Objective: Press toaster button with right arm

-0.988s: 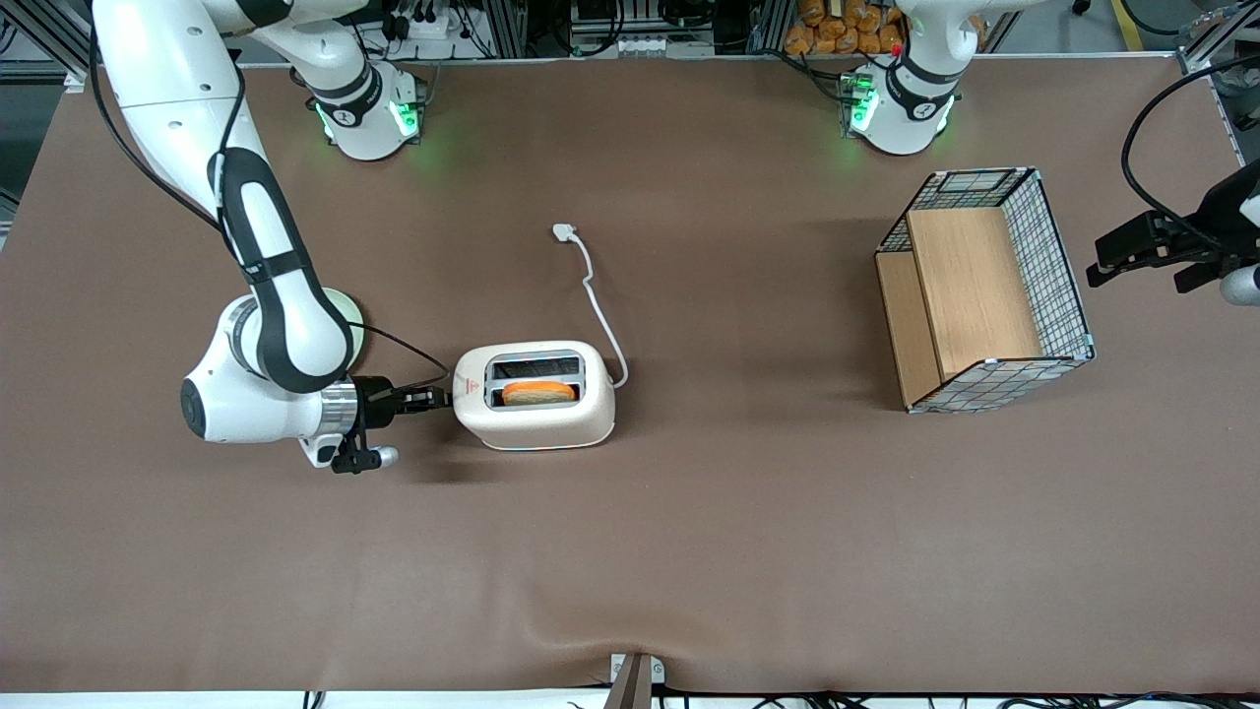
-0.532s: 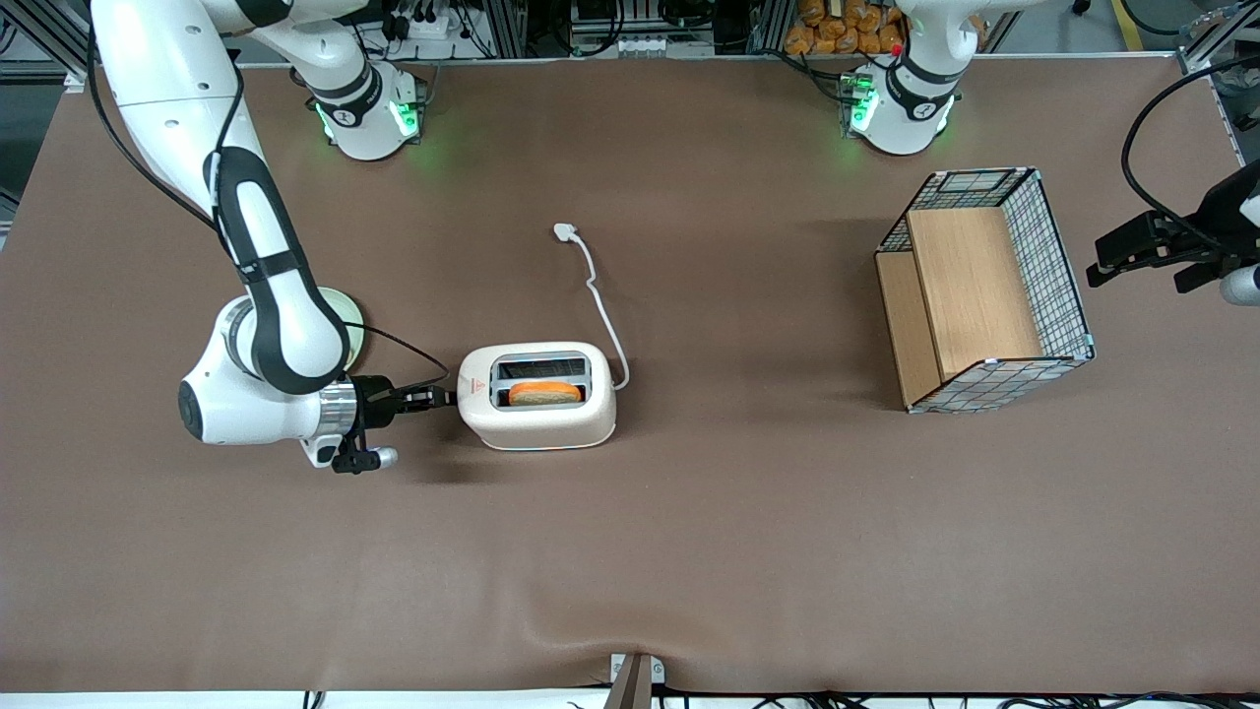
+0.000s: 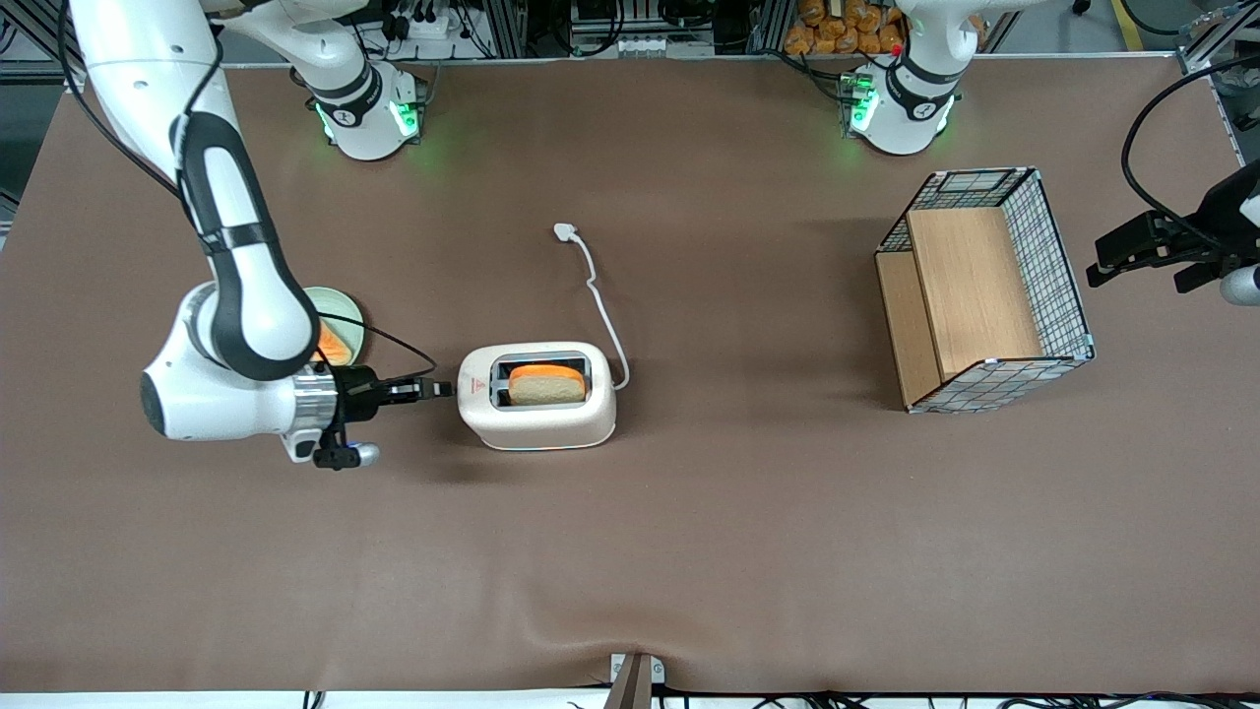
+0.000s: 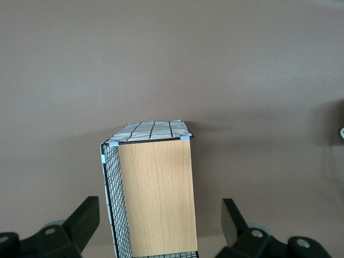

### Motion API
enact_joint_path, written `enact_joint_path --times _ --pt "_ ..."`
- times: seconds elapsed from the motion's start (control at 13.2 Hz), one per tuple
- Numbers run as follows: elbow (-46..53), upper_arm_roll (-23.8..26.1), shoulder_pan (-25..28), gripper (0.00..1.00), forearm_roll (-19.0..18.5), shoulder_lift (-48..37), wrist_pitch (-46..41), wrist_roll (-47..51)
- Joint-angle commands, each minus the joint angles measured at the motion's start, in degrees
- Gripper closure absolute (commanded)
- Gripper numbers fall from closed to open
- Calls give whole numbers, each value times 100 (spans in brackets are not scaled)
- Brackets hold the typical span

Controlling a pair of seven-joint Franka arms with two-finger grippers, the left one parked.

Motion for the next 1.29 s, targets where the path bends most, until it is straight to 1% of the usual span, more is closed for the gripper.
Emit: enact_joint_path --times 0.0,0.08,0.23,0.3,0.38,0.61,0.84,1.06,1.14,1.22 --pt "-70 -243 -43 31 32 -281 -258 78" --pt "-70 -340 -51 0 32 -369 -329 69" --pt "-43 -629 -34 0 15 -545 -566 78" --pt "-8 -744 -34 0 -151 -624 -645 78" --pt "35 -789 -34 0 -492 -746 -655 78" --pt "80 -824 -51 0 -1905 -1246 -637 78" --pt "18 -868 -43 0 -3102 -1862 -742 78" --pt "36 -895 -95 0 -3832 -2354 -980 78" --pt "53 -834 -278 0 -3991 -2443 -1006 69" --pt "45 -590 -602 0 -4010 -2592 -1058 69"
